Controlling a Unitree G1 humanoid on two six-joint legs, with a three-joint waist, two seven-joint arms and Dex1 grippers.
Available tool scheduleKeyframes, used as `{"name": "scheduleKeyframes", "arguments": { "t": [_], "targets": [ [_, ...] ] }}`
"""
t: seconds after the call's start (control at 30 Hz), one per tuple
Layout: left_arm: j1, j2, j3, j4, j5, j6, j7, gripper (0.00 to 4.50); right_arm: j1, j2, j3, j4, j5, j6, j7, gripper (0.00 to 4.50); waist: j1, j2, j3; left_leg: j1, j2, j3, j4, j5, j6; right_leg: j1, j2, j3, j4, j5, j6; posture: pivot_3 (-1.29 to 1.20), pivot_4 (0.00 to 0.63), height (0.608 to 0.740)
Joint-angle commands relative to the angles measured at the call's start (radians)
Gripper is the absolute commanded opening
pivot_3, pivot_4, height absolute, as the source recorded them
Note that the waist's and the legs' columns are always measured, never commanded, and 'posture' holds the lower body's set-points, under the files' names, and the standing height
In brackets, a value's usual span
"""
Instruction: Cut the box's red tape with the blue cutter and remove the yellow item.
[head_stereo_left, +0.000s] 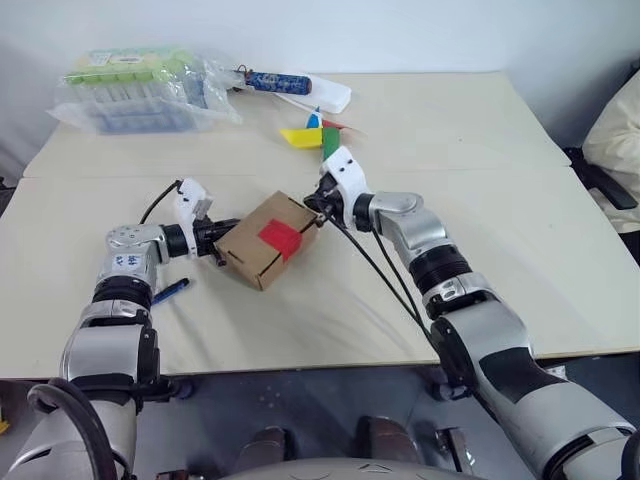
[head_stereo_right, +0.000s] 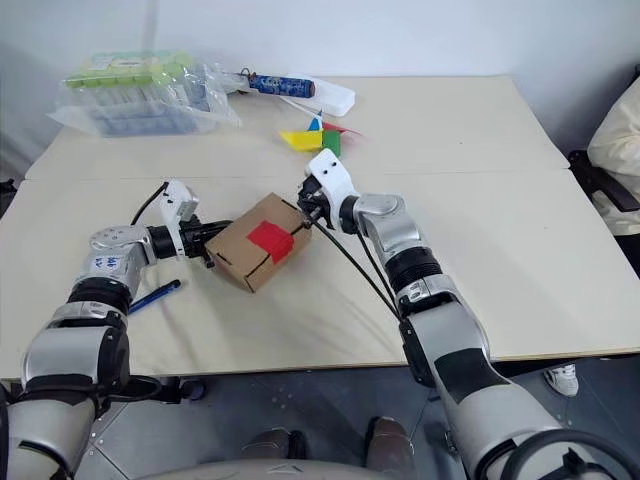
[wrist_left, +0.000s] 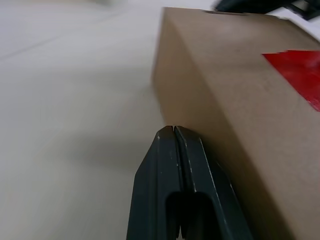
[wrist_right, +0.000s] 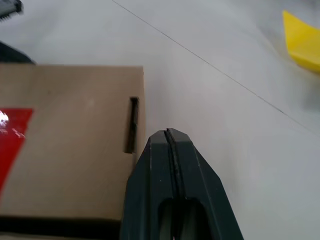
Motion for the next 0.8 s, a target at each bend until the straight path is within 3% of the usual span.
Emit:
{"name": "scheduleKeyframes", "arguments": {
  "t": [0.03,0.23,0.37,0.63,0.8],
  "targets": [
    [-0.006,0.005,-0.032,-0.095,-0.003,0.063,-0.076,0.02,-0.054,0.018,-0.022,0.004,0.015,-0.027,-0.013,0.00,0.000,0.000,0.000,0.000,0.000,0.000,0.000,0.000,0.000,0.000,0.000,0.000,0.000,0.000,0.000,0.00,0.150,0.740],
    [-0.004,0.001,-0.044,-0.128,-0.001,0.075,-0.056,0.02,-0.133,-0.001,-0.055,0.115,-0.017,-0.141,-0.163,0.00,0.000,0.000,0.000,0.000,0.000,-0.003,0.000,0.000,0.000,0.000,0.000,0.001,0.000,0.000,0.000,0.00,0.150,0.740],
    [-0.012,0.019,-0.031,-0.110,0.001,0.040,-0.015,0.02,-0.105,-0.084,-0.029,-0.010,-0.055,-0.081,-0.169,0.00,0.005,0.000,0.000,-0.001,0.000,-0.004,0.001,0.000,0.000,0.000,0.000,0.001,0.000,0.000,0.000,0.00,0.150,0.740],
    [-0.027,0.007,-0.007,-0.070,-0.001,-0.059,0.098,0.02,0.249,-0.240,0.066,-0.835,-0.037,0.521,-0.078,0.00,0.008,0.000,0.000,-0.011,-0.001,-0.008,0.004,0.000,0.000,-0.006,0.000,0.000,0.002,0.000,0.000,0.00,0.150,0.740],
    [-0.021,-0.013,-0.020,-0.077,-0.004,-0.051,0.073,0.02,0.376,-0.325,0.141,-1.176,0.014,0.924,-0.052,0.00,0.017,0.000,0.000,-0.017,-0.001,-0.007,0.007,0.000,0.000,-0.015,0.000,0.001,0.005,0.000,0.000,0.00,0.150,0.740]
  ]
}}
